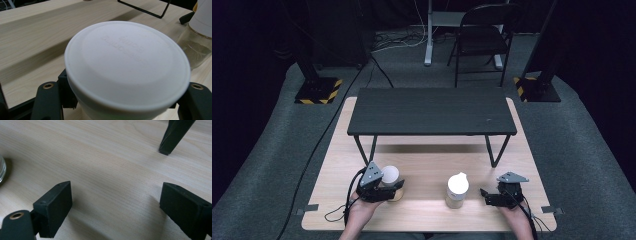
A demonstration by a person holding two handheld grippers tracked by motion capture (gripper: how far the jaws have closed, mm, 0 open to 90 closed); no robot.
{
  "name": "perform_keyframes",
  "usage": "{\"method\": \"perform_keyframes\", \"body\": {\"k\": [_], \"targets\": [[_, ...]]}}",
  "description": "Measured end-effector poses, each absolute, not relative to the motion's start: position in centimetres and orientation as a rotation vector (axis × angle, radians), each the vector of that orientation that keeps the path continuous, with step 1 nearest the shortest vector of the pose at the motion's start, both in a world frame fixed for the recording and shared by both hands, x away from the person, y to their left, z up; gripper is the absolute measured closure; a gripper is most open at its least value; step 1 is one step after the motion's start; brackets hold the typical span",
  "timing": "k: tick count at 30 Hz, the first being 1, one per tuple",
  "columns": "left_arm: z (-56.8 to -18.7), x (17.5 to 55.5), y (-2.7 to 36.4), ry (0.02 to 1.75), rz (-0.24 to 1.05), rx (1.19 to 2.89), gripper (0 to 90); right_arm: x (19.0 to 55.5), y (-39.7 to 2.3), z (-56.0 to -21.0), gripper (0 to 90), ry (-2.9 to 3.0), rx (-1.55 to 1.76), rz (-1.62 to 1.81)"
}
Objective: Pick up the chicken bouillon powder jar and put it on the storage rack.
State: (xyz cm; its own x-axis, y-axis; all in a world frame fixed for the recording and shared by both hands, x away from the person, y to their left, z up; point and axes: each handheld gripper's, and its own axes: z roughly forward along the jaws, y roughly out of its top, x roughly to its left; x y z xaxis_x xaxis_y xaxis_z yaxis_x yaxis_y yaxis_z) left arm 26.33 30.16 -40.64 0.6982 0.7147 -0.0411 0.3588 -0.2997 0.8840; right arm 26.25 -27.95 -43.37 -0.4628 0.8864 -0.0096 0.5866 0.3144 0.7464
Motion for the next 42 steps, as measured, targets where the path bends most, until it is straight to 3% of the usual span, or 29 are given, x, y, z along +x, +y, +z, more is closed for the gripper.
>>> {"method": "perform_keyframes", "body": {"k": [42], "targets": [[-34.8,25.7,29.6,0.776,0.487,1.894,33.9,26.3,-28.0,-43.4,10.0,2.167,1.305,0.964]]}}
